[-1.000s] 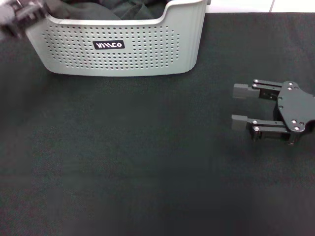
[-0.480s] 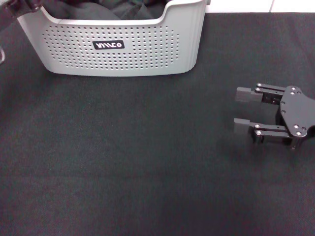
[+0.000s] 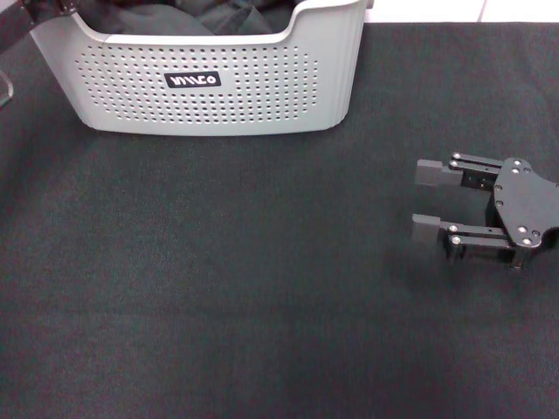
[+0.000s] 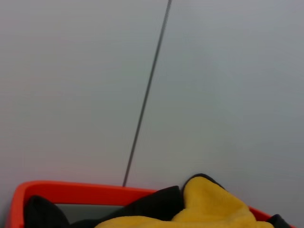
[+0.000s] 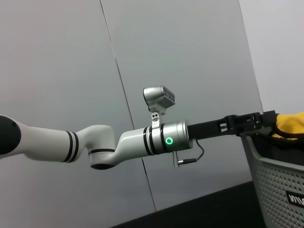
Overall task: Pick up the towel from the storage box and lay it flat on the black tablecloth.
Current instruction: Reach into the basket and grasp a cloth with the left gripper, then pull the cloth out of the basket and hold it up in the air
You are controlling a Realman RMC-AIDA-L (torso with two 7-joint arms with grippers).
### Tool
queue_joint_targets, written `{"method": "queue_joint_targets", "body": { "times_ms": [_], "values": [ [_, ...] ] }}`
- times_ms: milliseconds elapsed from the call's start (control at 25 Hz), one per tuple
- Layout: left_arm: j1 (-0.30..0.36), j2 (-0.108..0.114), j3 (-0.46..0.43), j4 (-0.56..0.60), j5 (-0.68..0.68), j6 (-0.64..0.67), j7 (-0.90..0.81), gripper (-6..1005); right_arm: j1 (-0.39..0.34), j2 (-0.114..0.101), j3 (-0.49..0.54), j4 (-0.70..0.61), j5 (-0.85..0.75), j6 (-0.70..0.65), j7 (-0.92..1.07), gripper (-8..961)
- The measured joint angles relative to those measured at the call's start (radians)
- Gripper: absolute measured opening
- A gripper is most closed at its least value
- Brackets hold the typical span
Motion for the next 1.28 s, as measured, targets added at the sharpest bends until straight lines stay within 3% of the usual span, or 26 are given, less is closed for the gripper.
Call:
{"method": "queue_joint_targets", "body": {
  "times_ms": [520,640,920,1080,1280],
  "values": [
    [0.009,-0.001,0.064,0.001,-0.003,-0.007,-0.009,686,-0.006,0.0,0.011,0.005,0.002,-0.001,-0.012,745],
    [0.011,-0.002,0.064,0.001,-0.002,-0.005,-0.021,545,-0.006,0.0,0.011,0.005,0.002,-0.002,-0.014,744],
    [0.014,-0.002,0.066,0.005,-0.003,0.017,-0.03,473,-0.008,0.0,0.011,0.006,0.003,-0.002,-0.022,743],
    [0.017,0.0,0.066,0.005,-0.071,0.065,-0.01,432,-0.009,0.0,0.011,0.006,0.003,-0.002,-0.023,743],
    [0.021,0.001,0.065,0.007,-0.116,0.148,0.032,233,-0.01,0.0,0.011,0.006,0.003,-0.002,-0.025,742]
  ]
}}
